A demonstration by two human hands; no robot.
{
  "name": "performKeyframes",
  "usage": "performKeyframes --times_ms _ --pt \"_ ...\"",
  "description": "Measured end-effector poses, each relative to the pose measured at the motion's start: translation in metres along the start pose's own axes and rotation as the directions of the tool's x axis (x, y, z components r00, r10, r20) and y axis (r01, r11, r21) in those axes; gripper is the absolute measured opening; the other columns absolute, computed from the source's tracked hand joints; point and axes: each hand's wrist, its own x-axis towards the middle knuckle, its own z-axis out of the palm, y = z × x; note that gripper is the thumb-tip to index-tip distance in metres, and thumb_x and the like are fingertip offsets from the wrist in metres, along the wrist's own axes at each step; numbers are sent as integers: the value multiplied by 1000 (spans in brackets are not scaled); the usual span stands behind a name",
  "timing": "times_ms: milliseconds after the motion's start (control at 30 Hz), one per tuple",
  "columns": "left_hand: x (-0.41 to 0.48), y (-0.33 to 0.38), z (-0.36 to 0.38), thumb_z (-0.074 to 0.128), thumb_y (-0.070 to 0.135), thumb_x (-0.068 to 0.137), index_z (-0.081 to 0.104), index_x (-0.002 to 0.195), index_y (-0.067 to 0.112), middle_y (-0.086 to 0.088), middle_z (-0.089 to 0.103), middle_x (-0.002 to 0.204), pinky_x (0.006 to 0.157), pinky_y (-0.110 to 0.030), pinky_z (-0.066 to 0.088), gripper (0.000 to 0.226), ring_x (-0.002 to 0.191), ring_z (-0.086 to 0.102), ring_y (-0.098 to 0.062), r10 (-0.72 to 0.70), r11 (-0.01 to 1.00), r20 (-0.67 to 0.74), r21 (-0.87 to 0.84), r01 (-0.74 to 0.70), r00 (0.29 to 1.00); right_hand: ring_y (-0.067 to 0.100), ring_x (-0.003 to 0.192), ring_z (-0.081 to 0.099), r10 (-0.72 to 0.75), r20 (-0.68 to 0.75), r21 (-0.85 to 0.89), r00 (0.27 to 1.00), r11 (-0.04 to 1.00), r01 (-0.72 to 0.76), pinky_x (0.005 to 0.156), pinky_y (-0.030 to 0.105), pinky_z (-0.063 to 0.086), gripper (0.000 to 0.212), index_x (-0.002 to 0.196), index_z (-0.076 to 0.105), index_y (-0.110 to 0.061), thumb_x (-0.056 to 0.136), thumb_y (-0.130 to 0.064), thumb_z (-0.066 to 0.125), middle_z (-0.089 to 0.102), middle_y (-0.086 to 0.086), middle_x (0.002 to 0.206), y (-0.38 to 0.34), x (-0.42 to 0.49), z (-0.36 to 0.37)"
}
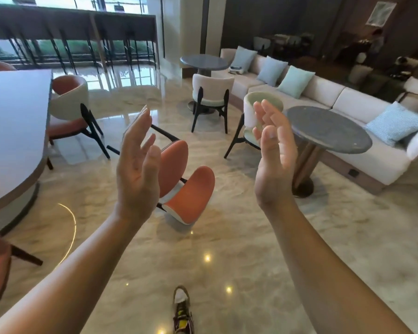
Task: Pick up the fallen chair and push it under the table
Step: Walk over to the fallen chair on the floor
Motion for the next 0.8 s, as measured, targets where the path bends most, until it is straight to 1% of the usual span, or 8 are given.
performKeyframes --times_ms 133,333,400,467,567,667,733,800 --pt "63 -94 37 44 27 107 36 153 14 -10 42 161 122 -48 44 49 154 44 -30 2 999 -12 33 -2 1000 9 147 53 1 19 -8 1000 1000 -1 124 55 42 59 150 54 -19 100 -50 48 59 -1 156 85 84 17" --pt "157 -198 80 44 27 107 37 155 14 -10 43 161 121 -48 45 50 153 45 -27 -58 993 -53 98 63 997 11 149 52 38 88 11 995 999 -39 123 56 43 56 148 53 -24 100 -51 49 57 1 158 178 210 48" --pt "180 -226 91 45 29 107 39 157 13 -8 43 162 121 -43 45 52 154 45 -22 -71 990 -69 120 79 995 12 149 52 35 109 15 993 999 -37 123 56 43 64 150 52 -20 101 -61 53 57 1 158 209 241 55" --pt "201 -257 103 45 31 107 39 157 16 -5 43 162 121 -40 46 52 154 45 -18 -88 983 -92 151 102 992 13 149 52 31 144 47 989 998 -38 122 57 44 72 148 54 -24 97 -74 52 58 0 157 241 272 63" --pt "223 -300 123 46 31 107 38 156 15 -7 43 164 121 -39 45 52 154 44 -20 -116 968 -142 203 144 983 14 149 52 47 222 102 974 992 -72 122 59 43 68 145 56 -32 94 -77 52 58 1 157 292 315 74" --pt "239 -347 149 49 39 109 38 157 13 -12 42 165 122 -39 45 56 155 44 -19 -126 947 -221 262 183 967 12 148 53 64 303 137 951 985 -109 121 58 44 71 149 52 -22 98 -72 52 59 -1 156 355 360 79" --pt "245 -373 169 49 53 108 37 157 13 -10 42 164 122 -40 44 64 154 44 -20 -118 930 -279 306 205 953 12 147 54 79 364 152 928 978 -143 121 58 45 65 151 51 -16 102 -58 53 59 -1 155 398 387 80" --pt "251 -398 190 49 55 108 37 157 13 -8 42 163 122 -42 43 66 154 44 -20 -124 919 -354 312 242 927 12 146 55 96 419 158 903 971 -177 120 58 46 60 151 51 -14 102 -49 51 59 -1 155 436 416 81"
